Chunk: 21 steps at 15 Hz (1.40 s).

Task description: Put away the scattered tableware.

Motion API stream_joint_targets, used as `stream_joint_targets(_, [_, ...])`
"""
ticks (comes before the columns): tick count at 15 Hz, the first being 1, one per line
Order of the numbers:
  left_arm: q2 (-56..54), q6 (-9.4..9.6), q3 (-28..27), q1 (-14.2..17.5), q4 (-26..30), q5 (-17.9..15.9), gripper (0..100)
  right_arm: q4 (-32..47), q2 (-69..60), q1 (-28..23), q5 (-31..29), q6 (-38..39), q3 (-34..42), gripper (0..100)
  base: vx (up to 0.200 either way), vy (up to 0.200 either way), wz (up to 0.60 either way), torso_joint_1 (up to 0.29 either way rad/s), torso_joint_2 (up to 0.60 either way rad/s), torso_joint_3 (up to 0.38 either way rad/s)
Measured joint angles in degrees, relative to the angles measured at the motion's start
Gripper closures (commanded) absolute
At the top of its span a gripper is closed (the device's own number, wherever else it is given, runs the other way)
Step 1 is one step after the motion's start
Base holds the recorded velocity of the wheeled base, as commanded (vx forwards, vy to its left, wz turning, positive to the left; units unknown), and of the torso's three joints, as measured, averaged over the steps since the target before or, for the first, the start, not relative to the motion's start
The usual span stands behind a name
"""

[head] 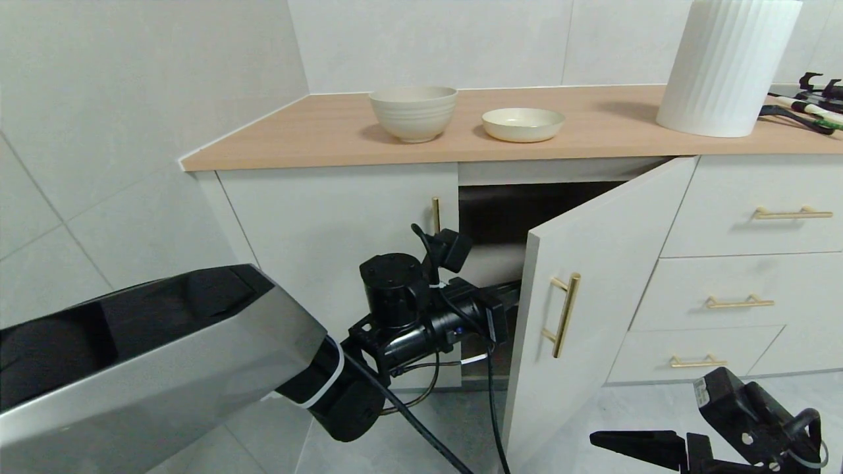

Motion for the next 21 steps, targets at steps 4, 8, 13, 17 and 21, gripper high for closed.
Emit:
stream_joint_targets(4, [2.1,0.0,-2.2,-0.1,0.3,1.1,100,0.0,0.1,0.0,0.0,0.0,0.0,0,0.0,0.0,0.0,0.0,0.0,0.0])
stream_joint_targets(8, [4.0,0.15,-4.9,-0.1,2.4,3.3,100,0.0,0.1,0.4,0.0,0.0,0.0,0,0.0,0.0,0.0,0.0,0.0,0.0])
stream_joint_targets(13, [5.6,0.3,-5.8,-0.4,2.0,4.0,100,0.0,0.5,0.5,0.0,0.0,0.0,0,0.0,0.0,0.0,0.0,0.0,0.0])
stream_joint_targets(17, [6.3,-0.62,-5.4,-4.9,-0.3,1.4,100,0.0,0.3,1.3,0.2,0.1,0.1,0,0.0,0.0,0.0,0.0,0.0,0.0])
stream_joint_targets(21, [3.4,-8.16,3.6,-9.8,-10.4,-15.7,100,-0.2,-1.5,2.4,3.3,0.4,0.7,0,0.0,0.0,0.0,0.0,0.0,0.0])
